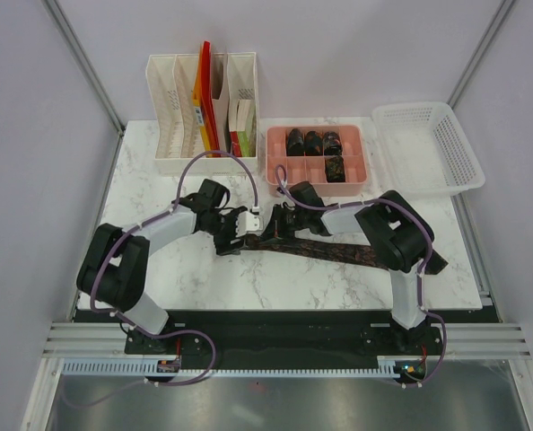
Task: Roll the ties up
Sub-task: Roll the tie at the center of the board.
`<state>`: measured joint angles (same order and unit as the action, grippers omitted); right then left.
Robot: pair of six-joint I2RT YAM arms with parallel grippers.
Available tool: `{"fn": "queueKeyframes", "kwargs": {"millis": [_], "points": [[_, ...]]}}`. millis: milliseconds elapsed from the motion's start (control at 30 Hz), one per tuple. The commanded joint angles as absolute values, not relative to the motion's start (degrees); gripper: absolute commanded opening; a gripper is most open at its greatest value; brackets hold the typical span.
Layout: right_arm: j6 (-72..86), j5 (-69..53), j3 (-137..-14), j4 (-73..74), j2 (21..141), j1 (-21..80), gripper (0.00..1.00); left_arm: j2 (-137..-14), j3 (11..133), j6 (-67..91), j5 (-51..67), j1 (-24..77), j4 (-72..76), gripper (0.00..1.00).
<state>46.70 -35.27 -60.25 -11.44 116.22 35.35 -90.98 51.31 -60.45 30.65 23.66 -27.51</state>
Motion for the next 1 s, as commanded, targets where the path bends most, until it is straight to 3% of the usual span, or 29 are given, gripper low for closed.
{"fn": "queueKeyframes", "kwargs": {"millis": [0,200,300,333,467,667,967], "points": [[44.47,-33.48,-59.76,-7.82,118.74,34.81,0.00,-91.49,51.85,-60.55,33.92,23.56,-23.30,0.76],[44.82,-33.75,-60.12,-7.21,119.88,34.45,0.00,-94.57,53.88,-63.54,35.86,24.17,-22.24,0.80],[45.00,-34.01,-60.20,-7.03,120.41,34.28,0.00,-95.80,54.32,-64.16,35.24,25.14,-22.50,0.73],[44.91,-34.10,-60.38,-7.03,120.76,34.28,0.00,-95.80,54.40,-64.16,35.33,25.22,-22.67,0.63],[45.96,-34.80,-60.73,-8.26,121.03,35.06,0.00,-92.73,54.40,-63.37,36.30,25.31,-25.30,0.48],[50.88,-36.12,-59.24,-14.76,121.11,37.61,0.00,-87.89,56.06,-59.16,36.91,27.42,-28.82,0.41],[53.26,-36.91,-58.36,-19.51,120.76,37.97,0.00,-96.14,60.29,-53.18,36.12,31.73,-30.06,0.37]]}}
